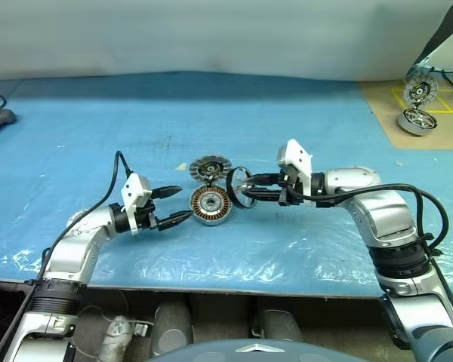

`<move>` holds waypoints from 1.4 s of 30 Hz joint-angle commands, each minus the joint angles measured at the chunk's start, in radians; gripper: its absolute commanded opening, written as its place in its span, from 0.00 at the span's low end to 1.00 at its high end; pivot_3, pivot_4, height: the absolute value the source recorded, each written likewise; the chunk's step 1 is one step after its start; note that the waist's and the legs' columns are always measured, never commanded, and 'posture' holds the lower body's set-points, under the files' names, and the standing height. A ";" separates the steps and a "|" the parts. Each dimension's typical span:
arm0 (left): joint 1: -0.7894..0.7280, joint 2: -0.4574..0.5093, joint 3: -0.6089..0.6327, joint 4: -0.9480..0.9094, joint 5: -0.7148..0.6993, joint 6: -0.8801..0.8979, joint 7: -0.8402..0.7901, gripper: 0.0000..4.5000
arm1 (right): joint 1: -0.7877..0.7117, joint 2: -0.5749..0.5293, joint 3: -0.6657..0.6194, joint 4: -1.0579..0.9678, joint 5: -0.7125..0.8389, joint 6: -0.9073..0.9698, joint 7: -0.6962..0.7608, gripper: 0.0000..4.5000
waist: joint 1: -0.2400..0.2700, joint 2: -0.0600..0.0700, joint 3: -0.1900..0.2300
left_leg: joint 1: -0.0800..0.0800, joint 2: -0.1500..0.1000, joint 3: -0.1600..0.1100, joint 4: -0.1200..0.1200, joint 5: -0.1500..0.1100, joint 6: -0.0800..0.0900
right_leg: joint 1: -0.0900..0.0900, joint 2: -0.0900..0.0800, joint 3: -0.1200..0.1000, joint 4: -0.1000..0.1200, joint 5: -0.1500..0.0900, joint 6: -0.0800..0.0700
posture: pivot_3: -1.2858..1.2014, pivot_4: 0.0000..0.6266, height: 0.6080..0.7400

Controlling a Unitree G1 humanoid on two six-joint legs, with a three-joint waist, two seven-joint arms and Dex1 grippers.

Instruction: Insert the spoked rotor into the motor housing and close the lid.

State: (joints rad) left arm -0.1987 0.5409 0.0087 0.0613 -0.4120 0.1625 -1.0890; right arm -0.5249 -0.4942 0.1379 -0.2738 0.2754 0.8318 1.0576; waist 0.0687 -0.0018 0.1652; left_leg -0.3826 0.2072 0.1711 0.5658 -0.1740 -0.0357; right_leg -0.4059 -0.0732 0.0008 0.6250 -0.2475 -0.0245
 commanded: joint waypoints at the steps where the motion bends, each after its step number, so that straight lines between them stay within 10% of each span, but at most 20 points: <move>1: -0.032 0.014 0.006 -0.035 -0.009 0.003 -0.012 0.88 | -0.070 0.041 0.040 -0.011 0.033 0.009 -0.038 0.30 | 0.001 0.000 0.000 | 0.000 0.000 0.000 0.000 0.000 0.000 | 0.000 0.000 0.000 0.000 0.000 0.000 | 0.52 0.24 1.00; 25: 0.017 0.015 -0.004 -0.035 0.022 -0.039 -0.003 0.88 | -0.154 0.013 0.318 0.248 -0.182 -0.298 0.017 0.30 | 0.001 0.000 0.000 | 0.000 0.000 0.000 0.000 0.000 -0.001 | 0.001 0.000 -0.001 0.000 0.000 0.000 | 0.52 0.24 1.00; 31: 0.037 0.003 -0.005 -0.028 0.023 -0.056 -0.009 0.88 | -0.170 -0.001 0.334 0.261 -0.218 -0.340 0.031 0.71 | 0.000 0.000 0.000 | -0.001 0.000 0.000 0.000 0.000 -0.001 | 0.000 0.000 -0.001 -0.001 0.000 0.000 | 0.52 0.24 1.00; 42: 0.026 -0.015 -0.009 -0.021 0.022 -0.059 0.000 0.88 | -0.203 0.052 0.188 0.243 -0.080 -0.240 0.032 0.63 | 0.001 0.000 0.000 | -0.001 0.000 0.000 0.001 0.000 0.000 | 0.000 0.000 0.000 0.000 0.000 0.000 | 0.52 0.24 1.00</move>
State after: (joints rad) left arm -0.1626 0.5282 -0.0061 0.0585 -0.3834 0.1185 -1.0919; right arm -0.7075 -0.4579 0.3563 0.0011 0.1613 0.5804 1.0950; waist 0.0693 -0.0018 0.1651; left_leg -0.3835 0.2071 0.1711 0.5664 -0.1739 -0.0360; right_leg -0.4056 -0.0733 0.0002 0.6250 -0.2473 -0.0242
